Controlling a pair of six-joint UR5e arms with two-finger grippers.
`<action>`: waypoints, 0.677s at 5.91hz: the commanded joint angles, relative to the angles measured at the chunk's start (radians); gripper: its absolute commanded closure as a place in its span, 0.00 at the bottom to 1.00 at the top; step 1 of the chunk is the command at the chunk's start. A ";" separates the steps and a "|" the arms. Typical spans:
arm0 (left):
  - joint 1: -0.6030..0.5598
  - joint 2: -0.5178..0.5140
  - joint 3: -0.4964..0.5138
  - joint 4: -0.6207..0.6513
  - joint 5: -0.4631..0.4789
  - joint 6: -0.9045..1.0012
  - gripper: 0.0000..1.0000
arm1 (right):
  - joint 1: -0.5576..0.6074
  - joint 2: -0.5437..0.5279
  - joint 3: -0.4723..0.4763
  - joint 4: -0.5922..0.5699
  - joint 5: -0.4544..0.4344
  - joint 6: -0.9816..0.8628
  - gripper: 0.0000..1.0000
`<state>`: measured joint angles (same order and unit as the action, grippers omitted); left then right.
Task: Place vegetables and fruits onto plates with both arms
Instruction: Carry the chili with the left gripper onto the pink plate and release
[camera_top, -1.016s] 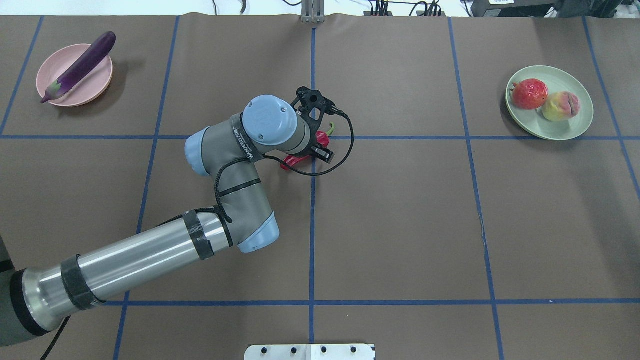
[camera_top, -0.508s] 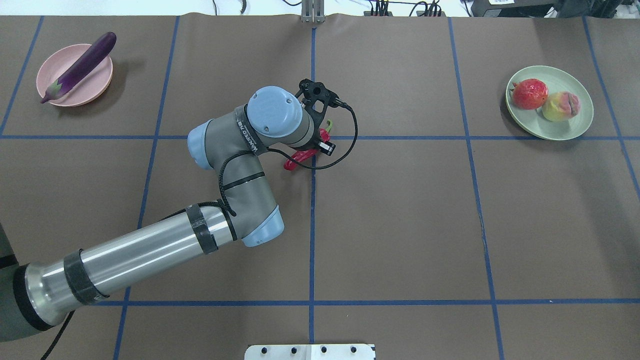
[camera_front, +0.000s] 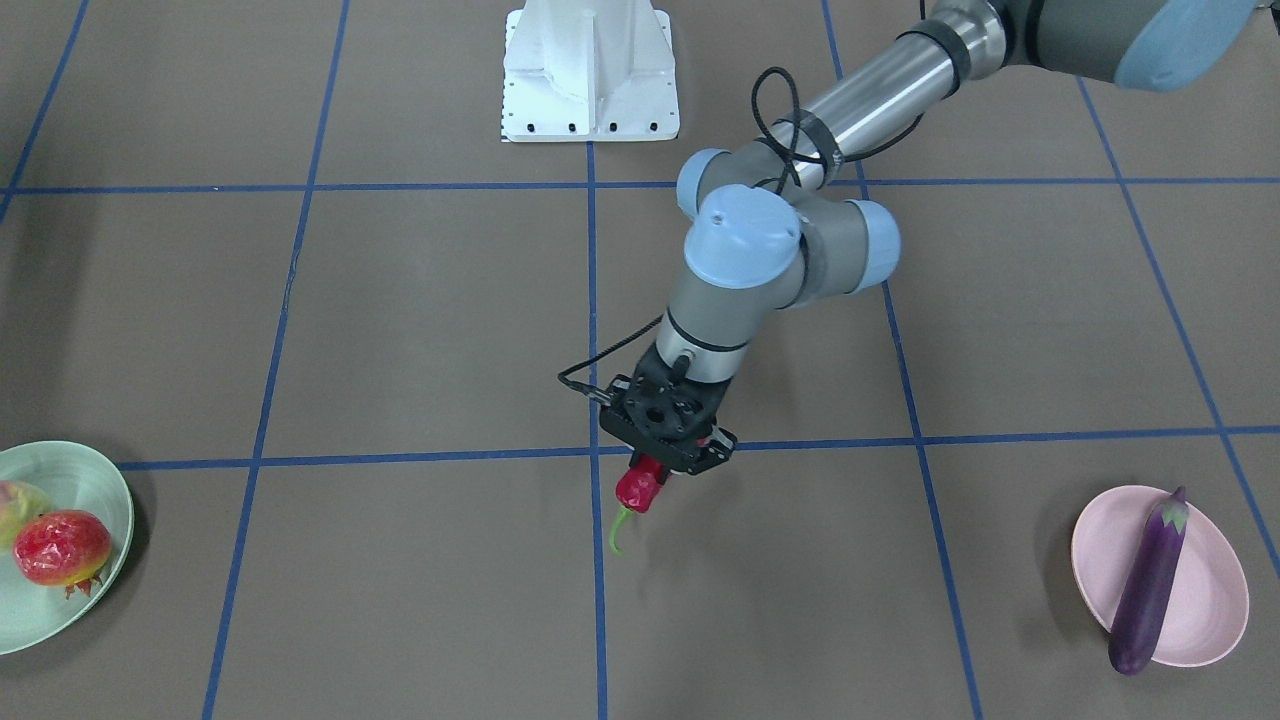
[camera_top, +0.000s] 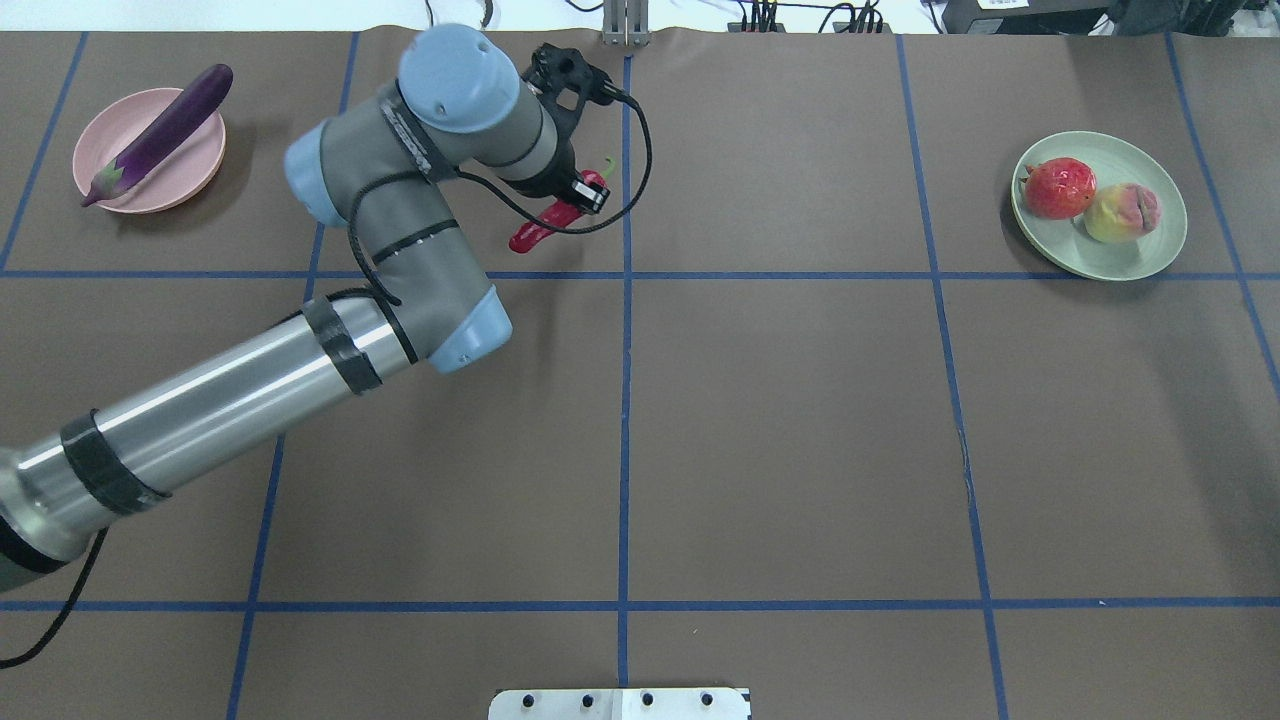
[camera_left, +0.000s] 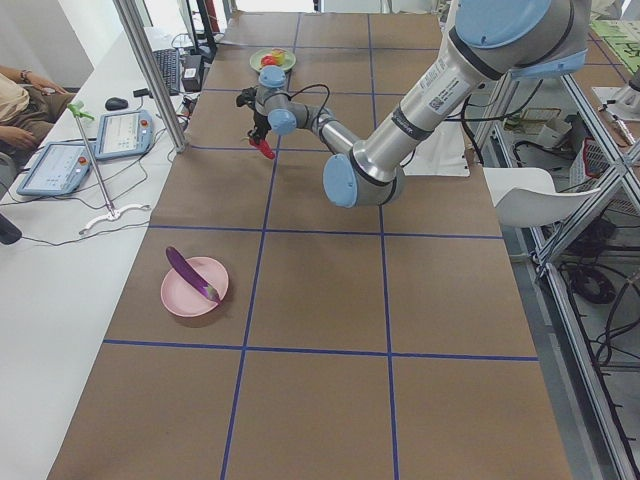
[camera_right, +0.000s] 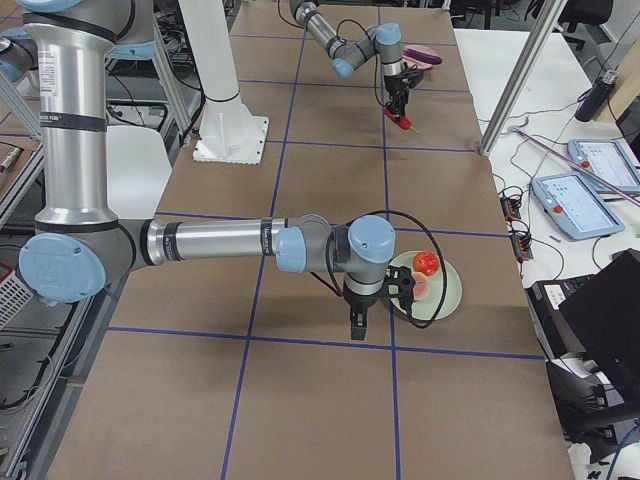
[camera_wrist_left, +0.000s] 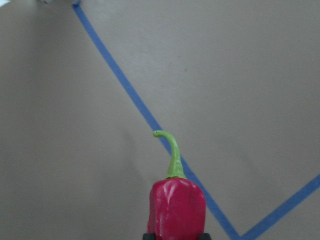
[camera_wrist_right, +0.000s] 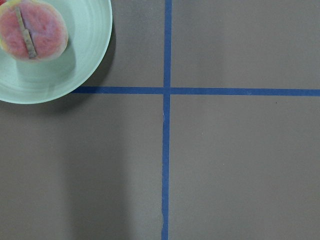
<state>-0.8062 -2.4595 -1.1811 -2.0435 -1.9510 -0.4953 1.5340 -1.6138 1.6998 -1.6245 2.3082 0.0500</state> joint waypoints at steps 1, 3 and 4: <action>-0.213 0.081 0.030 0.076 -0.107 0.346 1.00 | 0.000 0.000 -0.002 0.000 -0.001 0.005 0.00; -0.371 0.164 0.106 0.079 -0.111 0.645 1.00 | 0.000 0.000 0.000 0.000 -0.001 0.007 0.00; -0.449 0.218 0.121 0.074 -0.105 0.773 1.00 | 0.000 0.002 -0.002 0.000 -0.001 0.007 0.00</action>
<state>-1.1809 -2.2935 -1.0795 -1.9664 -2.0587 0.1418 1.5340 -1.6134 1.6992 -1.6249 2.3071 0.0566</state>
